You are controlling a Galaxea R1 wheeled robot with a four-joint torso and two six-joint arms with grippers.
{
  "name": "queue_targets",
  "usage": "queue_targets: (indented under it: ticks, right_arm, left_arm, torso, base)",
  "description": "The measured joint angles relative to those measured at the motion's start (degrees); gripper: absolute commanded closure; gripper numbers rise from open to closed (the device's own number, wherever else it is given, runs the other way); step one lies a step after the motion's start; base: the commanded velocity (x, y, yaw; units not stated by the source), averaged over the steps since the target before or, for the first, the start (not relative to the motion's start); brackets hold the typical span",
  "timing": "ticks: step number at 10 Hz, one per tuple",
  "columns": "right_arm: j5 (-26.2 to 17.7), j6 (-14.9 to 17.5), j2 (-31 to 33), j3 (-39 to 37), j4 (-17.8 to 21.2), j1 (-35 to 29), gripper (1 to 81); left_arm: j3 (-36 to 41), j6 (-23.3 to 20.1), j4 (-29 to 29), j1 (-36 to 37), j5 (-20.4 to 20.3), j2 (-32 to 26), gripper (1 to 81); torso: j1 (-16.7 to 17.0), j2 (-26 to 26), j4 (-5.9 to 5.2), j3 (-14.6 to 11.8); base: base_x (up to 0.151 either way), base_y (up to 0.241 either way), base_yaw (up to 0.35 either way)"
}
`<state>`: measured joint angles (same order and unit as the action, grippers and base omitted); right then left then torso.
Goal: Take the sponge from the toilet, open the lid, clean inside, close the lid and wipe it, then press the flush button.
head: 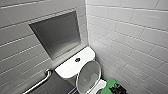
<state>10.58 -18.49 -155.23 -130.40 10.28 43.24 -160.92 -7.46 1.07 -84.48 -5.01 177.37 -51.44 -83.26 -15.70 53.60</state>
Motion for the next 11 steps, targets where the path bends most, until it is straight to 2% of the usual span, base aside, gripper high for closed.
queue_targets:
  ticks: [4, 7, 11]
  right_arm:
    - [1.76, 0.00, 8.55, 9.75, 1.32, 3.19, 81.1]
    - [6.69, 0.02, 11.68, 13.48, 2.21, 8.22, 81.1]
    - [10.17, 0.02, 17.05, 20.65, 4.28, 13.13, 81.1]
  left_arm:
    - [0.00, -0.02, -0.02, 0.00, 0.00, 0.90, 1.0]
    - [0.00, -0.04, -0.02, 0.00, -0.02, 0.90, 1.0]
    - [0.00, -0.02, -0.04, 0.00, -0.05, 1.12, 1.0]
  torso:
    - [0.00, 0.00, 0.00, 0.00]
    - [0.00, -0.02, 0.00, 0.00]
    - [0.00, -0.02, 0.00, 0.00]
  base:
    - [0.000, 0.000, 0.000]
    - [0.000, 0.000, 0.000]
    - [0.000, 0.000, 0.000]
